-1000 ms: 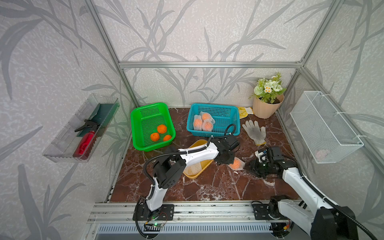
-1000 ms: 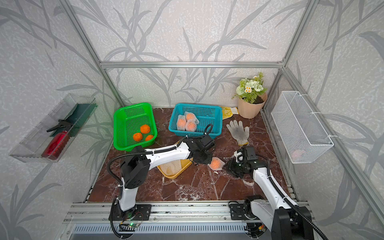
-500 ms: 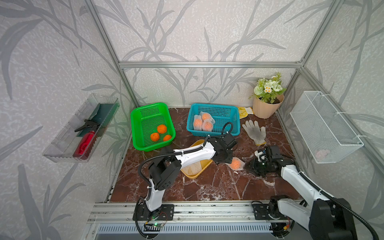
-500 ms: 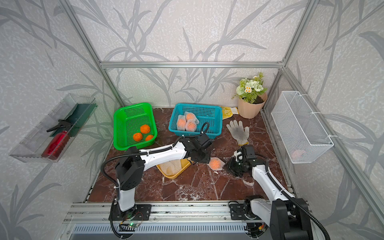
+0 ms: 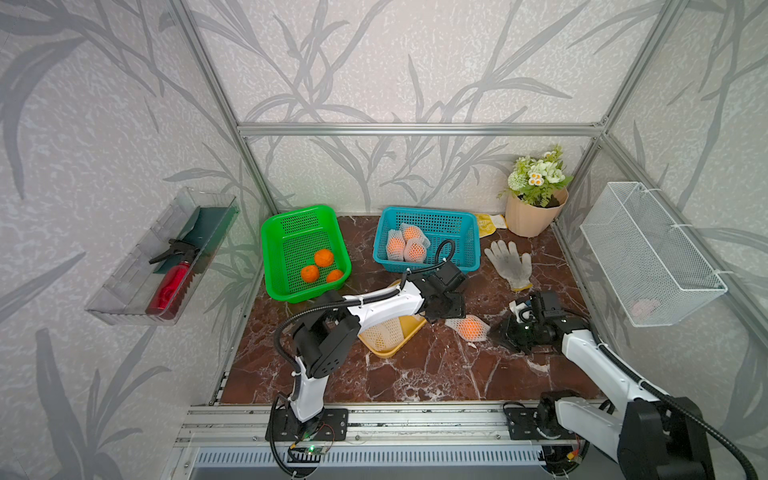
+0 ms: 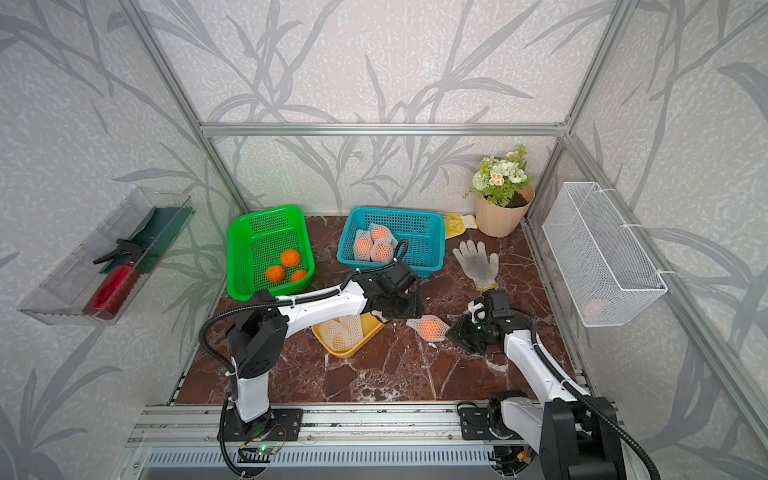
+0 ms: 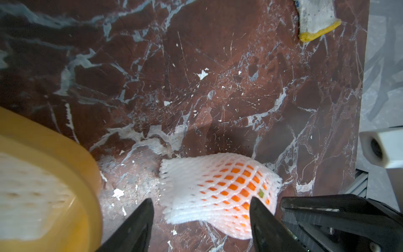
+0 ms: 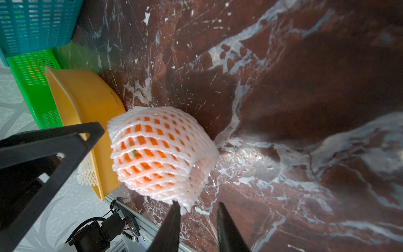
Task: Remove foam nets from oranges
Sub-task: Remove the foam net from the orange.
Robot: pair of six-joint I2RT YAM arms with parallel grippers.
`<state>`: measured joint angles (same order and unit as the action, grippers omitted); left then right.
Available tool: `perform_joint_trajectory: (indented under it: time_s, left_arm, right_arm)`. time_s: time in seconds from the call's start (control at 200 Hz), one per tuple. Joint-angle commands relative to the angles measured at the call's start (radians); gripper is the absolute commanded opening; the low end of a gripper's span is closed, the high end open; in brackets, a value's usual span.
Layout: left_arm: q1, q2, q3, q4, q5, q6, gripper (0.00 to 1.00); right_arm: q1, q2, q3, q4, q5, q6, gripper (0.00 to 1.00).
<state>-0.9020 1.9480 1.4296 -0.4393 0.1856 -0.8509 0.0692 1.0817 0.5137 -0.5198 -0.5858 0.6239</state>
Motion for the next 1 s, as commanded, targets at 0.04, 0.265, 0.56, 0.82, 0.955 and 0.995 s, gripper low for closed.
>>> perform_joint_trajectory:
  time_s: [0.04,0.265,0.56,0.82,0.955,0.995]
  left_arm:
    - [0.005,0.043,-0.007,0.045,0.039,-0.05,0.69]
    - [0.008,0.086,-0.016,0.068,0.064,-0.068,0.6]
    - [0.014,0.114,-0.027,0.08,0.082,-0.058,0.2]
    - [0.014,0.131,-0.03,0.078,0.098,-0.042,0.1]
    - [0.015,0.141,-0.027,0.07,0.11,-0.034,0.08]
    - [0.015,0.146,-0.029,0.071,0.114,-0.034,0.08]
  right_arm:
    - [-0.012,-0.026,-0.009,-0.004,-0.013,0.0,0.3]
    - [-0.028,-0.029,-0.026,0.012,-0.017,0.007,0.3]
    - [-0.043,-0.035,-0.058,0.065,-0.04,0.056,0.29]
    - [-0.045,-0.03,-0.106,0.191,-0.09,0.148,0.28]
    - [-0.045,-0.013,-0.112,0.216,-0.092,0.16,0.26]
    - [-0.045,-0.007,-0.113,0.227,-0.094,0.166,0.26]
